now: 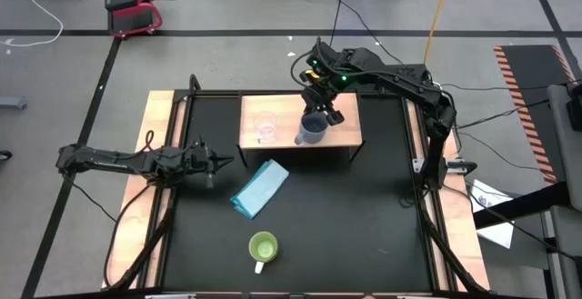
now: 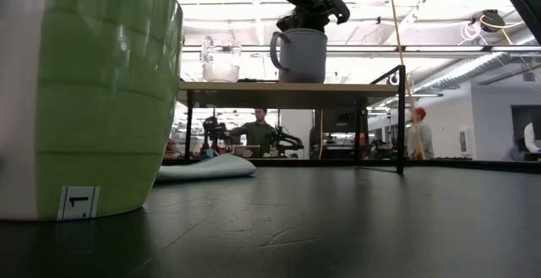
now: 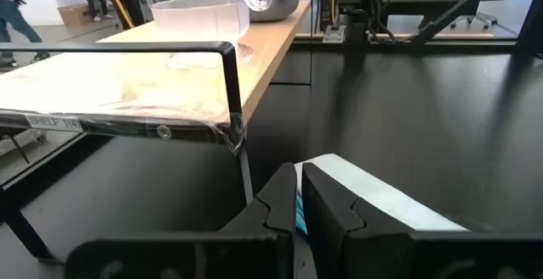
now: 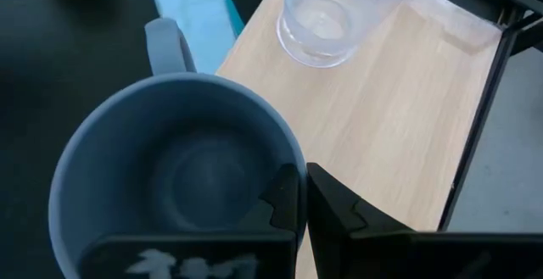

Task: Stack small to large cups/mugs on shelf
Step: Put the gray mug on the shelf

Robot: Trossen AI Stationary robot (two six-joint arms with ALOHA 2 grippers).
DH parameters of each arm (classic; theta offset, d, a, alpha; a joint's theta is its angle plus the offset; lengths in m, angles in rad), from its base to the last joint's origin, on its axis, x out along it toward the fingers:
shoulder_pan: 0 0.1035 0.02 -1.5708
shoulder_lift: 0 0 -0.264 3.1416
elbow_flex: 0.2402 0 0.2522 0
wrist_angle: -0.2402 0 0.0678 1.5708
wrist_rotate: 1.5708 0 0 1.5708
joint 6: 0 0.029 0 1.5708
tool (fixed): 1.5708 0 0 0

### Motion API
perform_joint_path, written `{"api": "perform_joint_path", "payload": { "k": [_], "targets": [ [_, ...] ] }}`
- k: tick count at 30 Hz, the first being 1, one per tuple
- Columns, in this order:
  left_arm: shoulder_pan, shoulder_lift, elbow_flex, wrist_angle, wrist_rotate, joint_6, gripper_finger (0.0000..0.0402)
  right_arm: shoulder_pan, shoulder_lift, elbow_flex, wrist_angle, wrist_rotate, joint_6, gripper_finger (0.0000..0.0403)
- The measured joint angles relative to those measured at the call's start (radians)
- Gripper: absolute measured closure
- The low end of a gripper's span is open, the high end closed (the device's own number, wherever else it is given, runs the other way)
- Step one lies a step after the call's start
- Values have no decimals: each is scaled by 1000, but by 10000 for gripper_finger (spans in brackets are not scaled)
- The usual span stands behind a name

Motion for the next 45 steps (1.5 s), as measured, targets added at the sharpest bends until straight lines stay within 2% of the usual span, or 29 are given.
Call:
{"api": "perform_joint_path", "payload": {
  "k": [17,26,45],
  "targets": [
    [0,3,0,1,0,2,376,6,3,-2,41,6,44,403],
    [0,3,0,1,0,0,376,6,5,-3,61,10,53,383],
    [0,3,0,2,0,-1,376,26,5,-4,80,9,74,378]
  ]
}}
